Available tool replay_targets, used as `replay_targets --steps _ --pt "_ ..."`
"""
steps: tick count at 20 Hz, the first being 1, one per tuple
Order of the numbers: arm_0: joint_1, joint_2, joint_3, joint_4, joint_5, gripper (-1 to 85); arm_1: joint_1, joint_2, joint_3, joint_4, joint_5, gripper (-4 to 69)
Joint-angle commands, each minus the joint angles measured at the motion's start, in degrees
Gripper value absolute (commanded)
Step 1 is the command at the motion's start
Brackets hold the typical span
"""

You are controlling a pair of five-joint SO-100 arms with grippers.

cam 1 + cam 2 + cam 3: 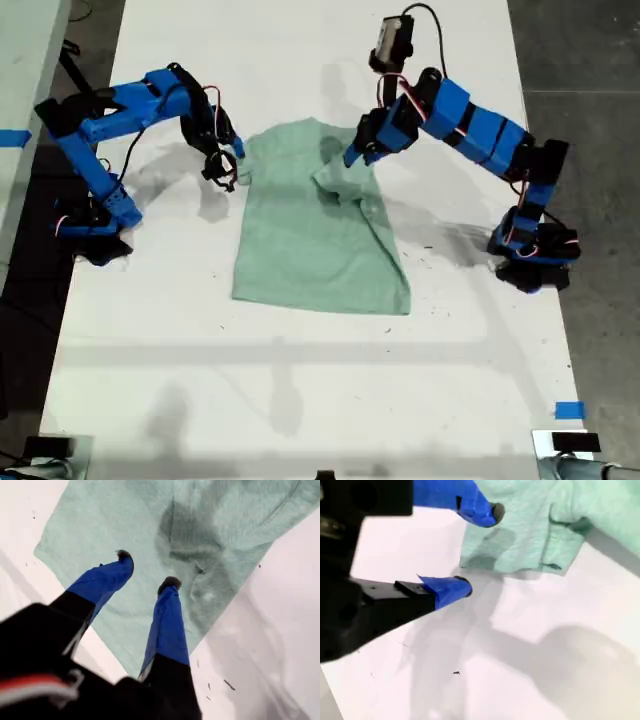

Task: Fold t-shirt

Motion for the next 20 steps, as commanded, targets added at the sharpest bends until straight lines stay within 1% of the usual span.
replay_targets --steps 1,4,5,6,7,8,9,11,14,16,20 --pt "-2.5 -3.9 -4.7 -0.8 1.1 24.1 -1.4 7.3 0.4 0.4 0.0 15.9" --pt "-3.7 -10.1 -9.1 -0.8 1.5 24.0 -2.2 8.9 2.5 0.2 0.7 15.9" --pt "-4.1 -12.7 -11.4 0.1 1.8 22.4 -2.4 9.5 3.4 0.0 0.9 15.9" --pt "-4.6 -15.3 -14.5 2.2 2.2 19.6 -2.5 10.3 4.4 -0.2 1.1 15.8" --pt "-4.9 -17.5 -17.2 4.0 2.6 11.7 -2.5 11.1 5.4 -0.6 1.2 15.7" --pt "-5.2 -19.3 -19.5 5.7 2.7 7.7 -2.5 11.9 6.5 -1.1 1.4 15.5" --pt "-4.8 -20.0 -20.7 6.2 4.0 5.7 -2.5 12.7 7.6 -1.6 1.5 15.2" --pt "-4.4 -20.2 -21.2 6.8 4.3 0.0 -2.5 14.1 9.8 -2.5 1.8 14.7" --pt "-4.0 -17.9 -19.7 7.3 3.7 0.0 -2.5 16.2 12.4 -3.2 2.1 14.1" --pt "-4.5 -11.5 -16.9 8.1 2.6 0.0 -2.4 17.8 14.3 -3.8 2.3 13.5" --pt "-5.9 6.2 -15.3 13.5 0.7 -0.1 -2.1 21.4 18.2 -5.1 2.5 12.1"
